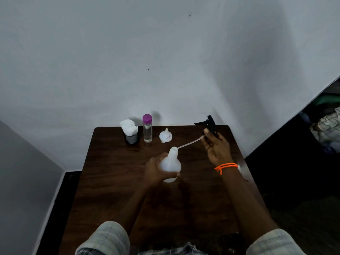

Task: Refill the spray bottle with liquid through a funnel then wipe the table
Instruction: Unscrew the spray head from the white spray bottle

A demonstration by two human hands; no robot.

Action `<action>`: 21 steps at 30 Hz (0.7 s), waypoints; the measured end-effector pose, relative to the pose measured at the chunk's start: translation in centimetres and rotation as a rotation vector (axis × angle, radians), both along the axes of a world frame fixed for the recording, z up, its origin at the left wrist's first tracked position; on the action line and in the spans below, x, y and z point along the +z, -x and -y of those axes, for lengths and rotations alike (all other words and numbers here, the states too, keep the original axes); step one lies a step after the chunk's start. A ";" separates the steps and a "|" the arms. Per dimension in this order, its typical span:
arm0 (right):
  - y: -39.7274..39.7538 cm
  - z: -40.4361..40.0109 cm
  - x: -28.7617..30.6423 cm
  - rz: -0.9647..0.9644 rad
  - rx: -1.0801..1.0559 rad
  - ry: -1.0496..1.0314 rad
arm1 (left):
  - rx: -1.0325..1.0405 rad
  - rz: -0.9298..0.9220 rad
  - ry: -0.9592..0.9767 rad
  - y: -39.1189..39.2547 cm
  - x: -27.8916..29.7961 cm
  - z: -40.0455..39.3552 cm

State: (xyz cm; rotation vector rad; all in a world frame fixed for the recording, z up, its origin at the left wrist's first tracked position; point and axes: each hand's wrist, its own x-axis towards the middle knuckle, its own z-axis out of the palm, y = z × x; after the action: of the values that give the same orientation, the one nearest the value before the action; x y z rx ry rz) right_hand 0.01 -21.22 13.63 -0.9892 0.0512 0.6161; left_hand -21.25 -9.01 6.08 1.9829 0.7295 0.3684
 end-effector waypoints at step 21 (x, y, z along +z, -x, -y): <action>0.4 2.1 -3.6 -0.342 -0.068 -0.085 | 0.038 -0.064 0.057 -0.1 -1.4 -1.2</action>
State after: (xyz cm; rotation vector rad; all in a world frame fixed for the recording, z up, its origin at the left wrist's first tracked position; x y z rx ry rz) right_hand -0.42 -23.32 10.05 -0.7886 0.3568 0.7140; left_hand -21.11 -7.77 4.68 1.9368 0.8104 0.3049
